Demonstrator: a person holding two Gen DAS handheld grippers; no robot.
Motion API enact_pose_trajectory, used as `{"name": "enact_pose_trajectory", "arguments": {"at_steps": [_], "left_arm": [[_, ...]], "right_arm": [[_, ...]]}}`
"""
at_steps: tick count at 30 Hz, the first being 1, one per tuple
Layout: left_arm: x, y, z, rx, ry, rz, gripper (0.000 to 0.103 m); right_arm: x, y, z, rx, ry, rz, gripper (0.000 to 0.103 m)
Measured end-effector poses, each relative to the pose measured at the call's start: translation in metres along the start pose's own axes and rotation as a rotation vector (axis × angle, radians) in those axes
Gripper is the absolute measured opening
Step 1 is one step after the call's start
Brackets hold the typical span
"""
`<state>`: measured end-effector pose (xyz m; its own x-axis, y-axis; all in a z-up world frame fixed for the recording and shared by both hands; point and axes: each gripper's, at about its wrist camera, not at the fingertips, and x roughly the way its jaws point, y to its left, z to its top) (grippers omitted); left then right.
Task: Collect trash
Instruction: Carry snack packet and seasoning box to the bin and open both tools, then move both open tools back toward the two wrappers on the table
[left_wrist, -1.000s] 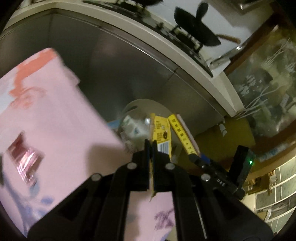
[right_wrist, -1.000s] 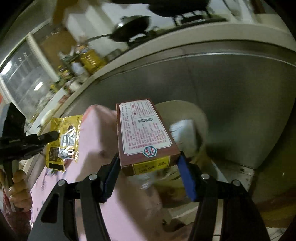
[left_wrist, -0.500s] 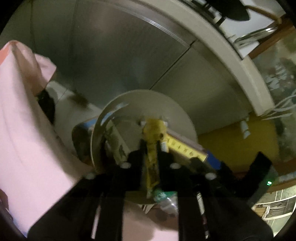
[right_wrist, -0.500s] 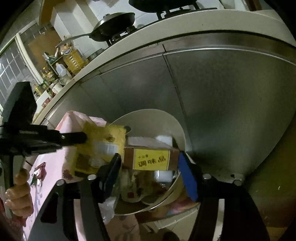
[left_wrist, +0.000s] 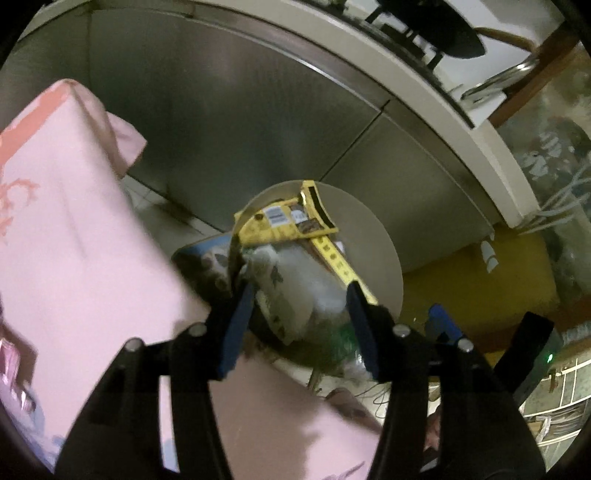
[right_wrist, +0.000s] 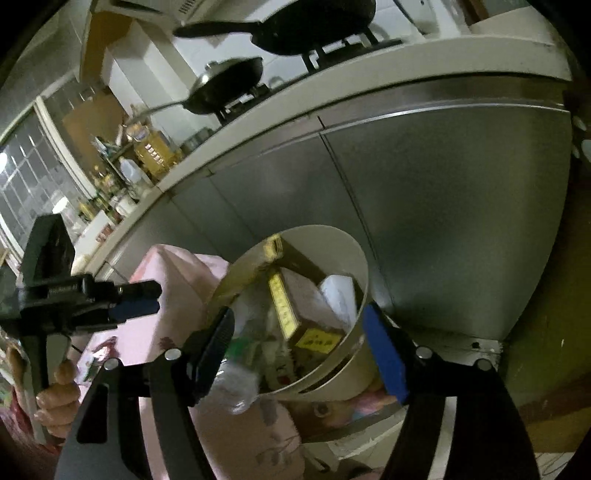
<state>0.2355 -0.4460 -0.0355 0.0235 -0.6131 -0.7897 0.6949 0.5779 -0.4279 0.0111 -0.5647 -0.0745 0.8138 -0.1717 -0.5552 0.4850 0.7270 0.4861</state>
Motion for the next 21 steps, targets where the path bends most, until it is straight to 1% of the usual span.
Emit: {"name": "enact_pose_trajectory", "arguments": {"at_steps": [3,7,9,12,15,19,21], "left_arm": [[-0.024,0.004,-0.025,0.015,-0.038,0.024,0.050],[-0.058,0.013,-0.064,0.044,-0.096,0.098,0.050],[-0.076,0.023,-0.083,0.051,-0.126,0.137,0.050],[-0.104,0.044,-0.111,0.036,-0.164,0.178,0.051],[-0.133,0.078,-0.143,0.000,-0.188,0.226,0.051],[-0.169,0.127,-0.183,-0.093,-0.215,0.261,0.051],[-0.187,0.150,-0.204,-0.141,-0.232,0.279,0.050]], "right_arm": [[-0.015,0.012,-0.005,-0.017,-0.020,0.036,0.070],[-0.024,0.038,-0.009,-0.045,-0.021,0.094,0.070],[-0.026,0.055,-0.014,-0.068,-0.014,0.125,0.070],[-0.024,0.082,-0.022,-0.112,0.005,0.156,0.070],[-0.018,0.110,-0.034,-0.153,0.045,0.195,0.068],[-0.008,0.147,-0.054,-0.197,0.116,0.252,0.058],[-0.001,0.171,-0.067,-0.222,0.169,0.293,0.055]]}}
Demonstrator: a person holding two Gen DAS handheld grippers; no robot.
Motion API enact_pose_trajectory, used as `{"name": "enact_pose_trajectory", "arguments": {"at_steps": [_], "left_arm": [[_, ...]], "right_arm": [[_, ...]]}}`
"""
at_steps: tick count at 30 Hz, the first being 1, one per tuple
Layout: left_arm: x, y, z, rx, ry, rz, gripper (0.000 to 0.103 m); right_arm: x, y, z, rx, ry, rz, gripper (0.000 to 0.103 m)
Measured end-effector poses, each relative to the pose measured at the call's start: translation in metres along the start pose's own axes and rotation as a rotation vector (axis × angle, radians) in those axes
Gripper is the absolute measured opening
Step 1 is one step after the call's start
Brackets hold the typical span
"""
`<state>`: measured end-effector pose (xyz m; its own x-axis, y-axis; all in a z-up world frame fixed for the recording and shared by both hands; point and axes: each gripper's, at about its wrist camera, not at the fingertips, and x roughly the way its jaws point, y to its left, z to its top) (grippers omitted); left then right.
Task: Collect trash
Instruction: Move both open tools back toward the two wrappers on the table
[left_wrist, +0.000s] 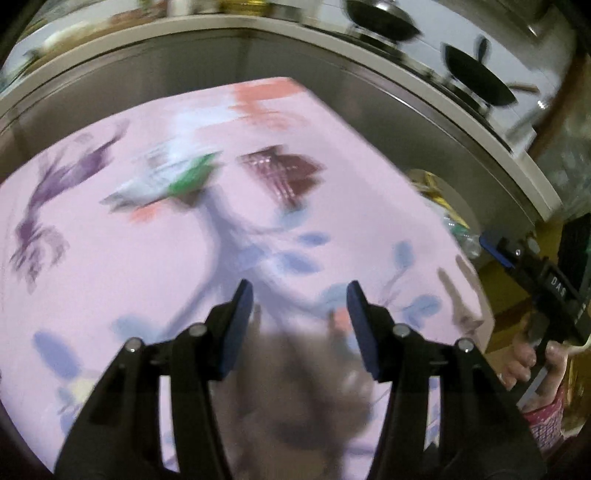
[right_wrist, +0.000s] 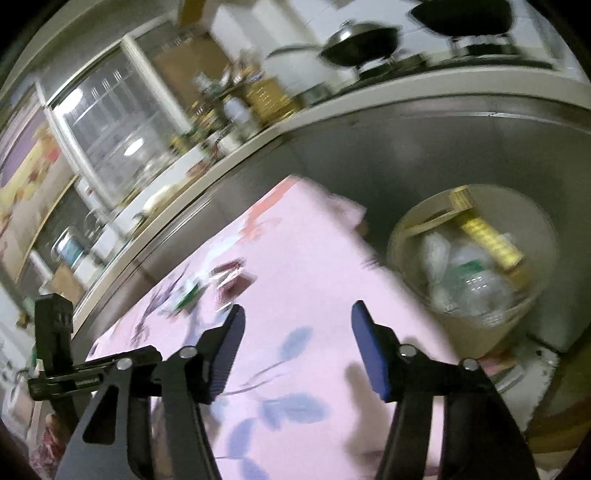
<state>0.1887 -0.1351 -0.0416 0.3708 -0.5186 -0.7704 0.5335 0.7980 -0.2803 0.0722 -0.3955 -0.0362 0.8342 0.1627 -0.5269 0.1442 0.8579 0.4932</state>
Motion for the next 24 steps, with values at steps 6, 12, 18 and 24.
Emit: {"name": "enact_pose_trajectory", "arguments": {"at_steps": [6,12,18,24], "left_arm": [[-0.032,0.081,-0.032,-0.144,-0.033,0.063,0.050],[-0.038,0.127,-0.025,-0.244,-0.048,0.037,0.050],[-0.019,0.140,0.033,-0.288,-0.055,-0.050,0.067],[0.026,0.140,0.092,-0.274,-0.014,-0.097,0.067]], "right_arm": [[0.047,0.061,-0.016,-0.038,0.137,0.102,0.052],[0.069,0.090,-0.030,-0.058,0.215,0.121,0.052],[0.080,0.093,-0.031,-0.075,0.240,0.106,0.052],[0.091,0.079,-0.012,-0.061,0.219,0.081,0.052]]}}
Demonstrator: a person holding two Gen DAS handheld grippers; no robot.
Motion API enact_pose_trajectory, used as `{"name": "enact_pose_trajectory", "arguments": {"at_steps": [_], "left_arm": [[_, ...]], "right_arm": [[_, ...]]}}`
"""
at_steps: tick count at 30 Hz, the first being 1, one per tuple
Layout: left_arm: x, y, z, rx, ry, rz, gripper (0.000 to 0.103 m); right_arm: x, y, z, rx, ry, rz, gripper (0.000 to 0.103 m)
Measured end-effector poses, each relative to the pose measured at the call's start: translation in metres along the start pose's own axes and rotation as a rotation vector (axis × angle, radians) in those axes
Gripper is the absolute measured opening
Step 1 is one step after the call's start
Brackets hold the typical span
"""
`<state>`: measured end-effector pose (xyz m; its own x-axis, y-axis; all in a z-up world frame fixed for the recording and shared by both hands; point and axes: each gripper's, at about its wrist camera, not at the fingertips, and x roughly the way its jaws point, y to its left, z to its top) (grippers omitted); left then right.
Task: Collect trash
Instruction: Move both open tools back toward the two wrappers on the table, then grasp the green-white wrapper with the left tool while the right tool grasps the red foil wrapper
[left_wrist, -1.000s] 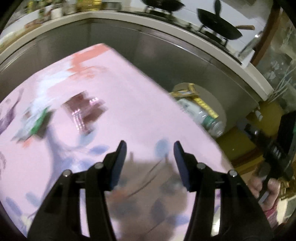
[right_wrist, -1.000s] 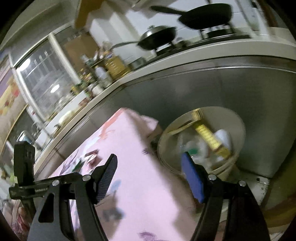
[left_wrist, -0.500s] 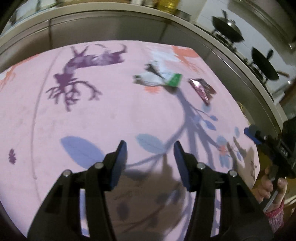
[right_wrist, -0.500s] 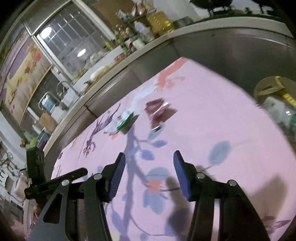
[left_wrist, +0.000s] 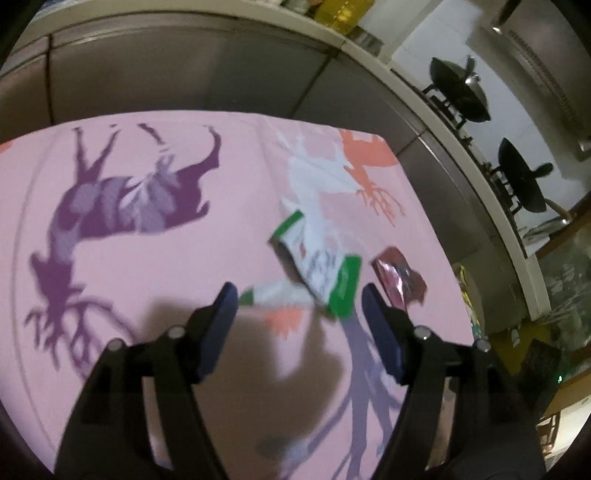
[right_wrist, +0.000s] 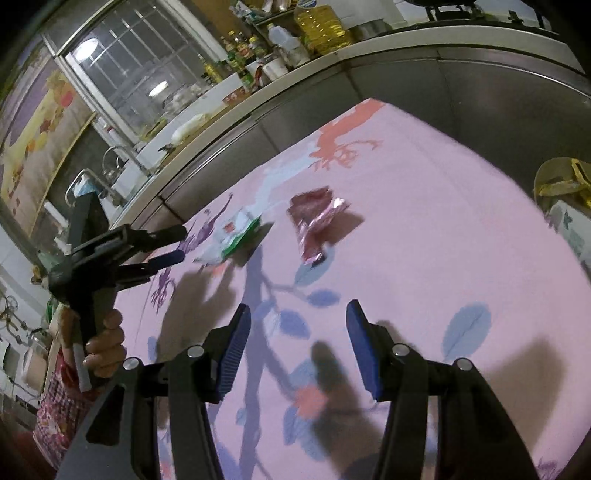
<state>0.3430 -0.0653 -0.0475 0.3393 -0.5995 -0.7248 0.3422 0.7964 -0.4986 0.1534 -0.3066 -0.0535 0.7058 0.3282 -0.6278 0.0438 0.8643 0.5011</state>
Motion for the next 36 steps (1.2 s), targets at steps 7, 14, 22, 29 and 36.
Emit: {"name": "enact_pose_trajectory", "arguments": {"at_steps": [7,14,22,29,36], "left_arm": [[0.040,-0.005,0.018,-0.012,0.067,-0.024,0.067],[0.060,-0.011,0.021,0.004,0.110,-0.022,0.032],[0.057,-0.022,0.006,0.033,0.120,-0.043,0.004],[0.027,-0.032,-0.029,0.027,0.113,-0.106,0.003],[-0.012,-0.048,-0.078,0.025,0.100,-0.156,0.003]], "right_arm": [[0.025,-0.006,0.035,-0.056,-0.010,-0.022,0.053],[0.060,-0.003,0.056,-0.113,0.020,-0.081,0.059],[0.075,-0.011,0.064,-0.014,0.050,0.034,0.019],[0.041,0.000,0.040,0.009,0.004,0.082,0.004],[-0.011,0.006,-0.002,0.036,-0.026,0.133,0.004]]}}
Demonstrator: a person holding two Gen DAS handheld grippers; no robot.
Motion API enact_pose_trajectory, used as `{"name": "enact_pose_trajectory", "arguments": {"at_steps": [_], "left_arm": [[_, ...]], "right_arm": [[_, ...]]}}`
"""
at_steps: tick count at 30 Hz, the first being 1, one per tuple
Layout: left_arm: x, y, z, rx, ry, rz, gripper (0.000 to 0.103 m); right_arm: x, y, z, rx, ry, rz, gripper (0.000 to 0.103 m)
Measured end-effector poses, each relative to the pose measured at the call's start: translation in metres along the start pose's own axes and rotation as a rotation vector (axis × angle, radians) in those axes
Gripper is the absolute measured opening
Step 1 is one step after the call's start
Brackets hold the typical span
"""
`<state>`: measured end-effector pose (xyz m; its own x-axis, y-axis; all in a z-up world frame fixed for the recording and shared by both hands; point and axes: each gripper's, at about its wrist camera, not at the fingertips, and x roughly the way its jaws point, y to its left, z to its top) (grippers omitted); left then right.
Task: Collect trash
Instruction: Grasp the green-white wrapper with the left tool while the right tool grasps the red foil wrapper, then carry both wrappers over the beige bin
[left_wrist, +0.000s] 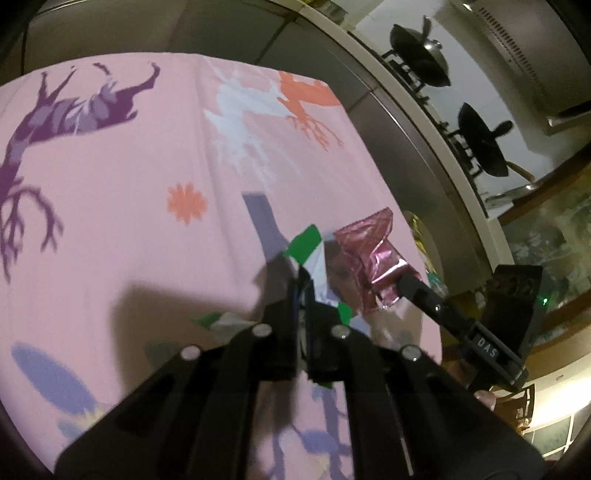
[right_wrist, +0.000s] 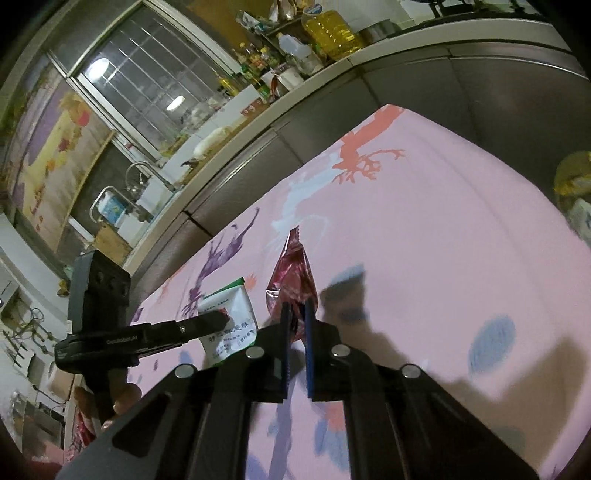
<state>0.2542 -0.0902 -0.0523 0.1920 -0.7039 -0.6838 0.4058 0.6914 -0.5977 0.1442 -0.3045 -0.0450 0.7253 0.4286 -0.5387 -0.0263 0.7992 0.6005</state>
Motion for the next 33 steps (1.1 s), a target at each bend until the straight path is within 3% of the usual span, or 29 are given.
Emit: {"name": "enact_pose_trajectory", "arguments": {"at_steps": [9,16,21,28,33], "left_arm": [[-0.015,-0.041,-0.037,0.039,0.009,-0.042,0.003],[0.027,-0.099,-0.035,0.137,0.096,-0.052,0.003],[0.068,-0.157,-0.017,0.222,0.145,-0.066,0.003],[0.142,-0.253,0.023,0.373,0.186,-0.082,0.003],[0.198,-0.307,0.044,0.436,0.207,-0.095,0.003]], "right_arm": [[-0.059,-0.010,-0.042,0.013,-0.031,-0.014,0.004],[-0.093,-0.053,-0.053,0.113,-0.093,-0.034,0.004],[-0.131,-0.093,-0.035,0.170,-0.208,-0.069,0.004],[-0.188,-0.161,0.004,0.183,-0.382,-0.270,0.004],[-0.200,-0.204,0.026,0.183,-0.428,-0.376,0.004]]}}
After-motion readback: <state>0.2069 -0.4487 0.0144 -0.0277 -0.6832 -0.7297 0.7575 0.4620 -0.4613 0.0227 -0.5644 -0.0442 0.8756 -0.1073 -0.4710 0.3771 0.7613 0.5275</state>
